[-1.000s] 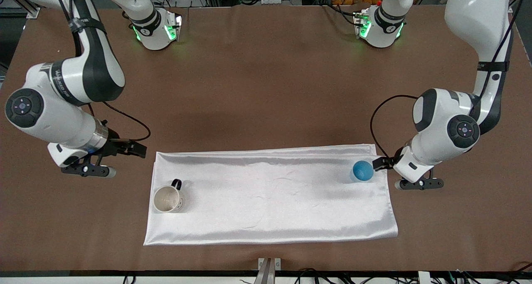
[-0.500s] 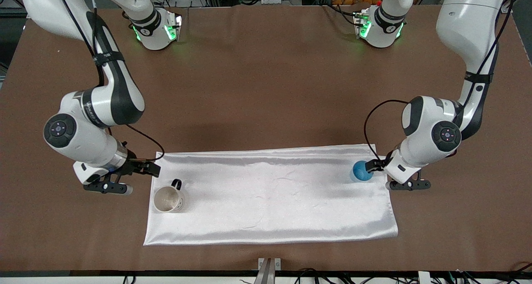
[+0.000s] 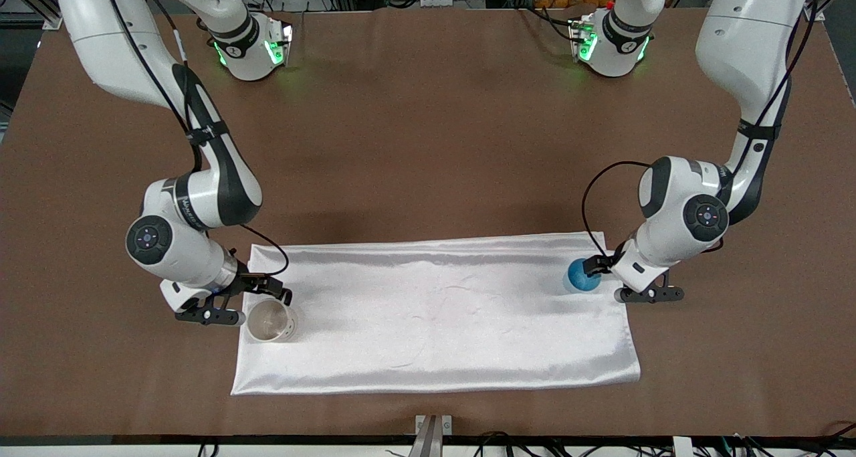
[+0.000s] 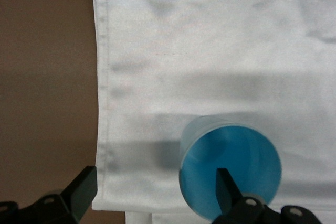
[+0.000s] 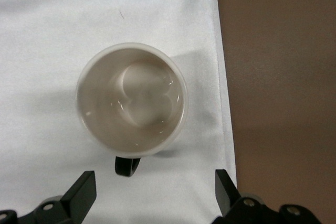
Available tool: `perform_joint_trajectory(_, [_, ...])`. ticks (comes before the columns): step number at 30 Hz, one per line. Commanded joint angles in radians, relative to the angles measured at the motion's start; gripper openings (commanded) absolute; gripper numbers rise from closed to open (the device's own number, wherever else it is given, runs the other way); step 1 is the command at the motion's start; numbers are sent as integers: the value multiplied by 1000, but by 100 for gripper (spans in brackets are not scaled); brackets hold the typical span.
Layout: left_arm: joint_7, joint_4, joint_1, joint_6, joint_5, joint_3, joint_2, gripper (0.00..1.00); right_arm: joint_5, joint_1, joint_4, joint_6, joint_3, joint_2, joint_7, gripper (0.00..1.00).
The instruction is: Place blue cup into white mug on table
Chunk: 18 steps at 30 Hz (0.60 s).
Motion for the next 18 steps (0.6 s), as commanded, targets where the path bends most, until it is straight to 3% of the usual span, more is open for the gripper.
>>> perform_joint_trajectory(1, [-17, -16, -3, 26, 25, 2, 7, 100, -3, -1, 48, 17, 1, 38, 39, 100])
perform_joint_trajectory(8, [-17, -16, -3, 28, 23, 2, 16, 99, 3, 5, 49, 46, 1, 62, 44, 100])
perform_joint_trajectory(13, [-16, -14, -3, 28, 25, 2, 21, 81, -1, 27, 49, 72, 1, 79, 84, 100])
perform_joint_trajectory(18, [-16, -11, -5, 28, 25, 2, 25, 50, -3, 36, 63, 111, 1, 108, 99, 100])
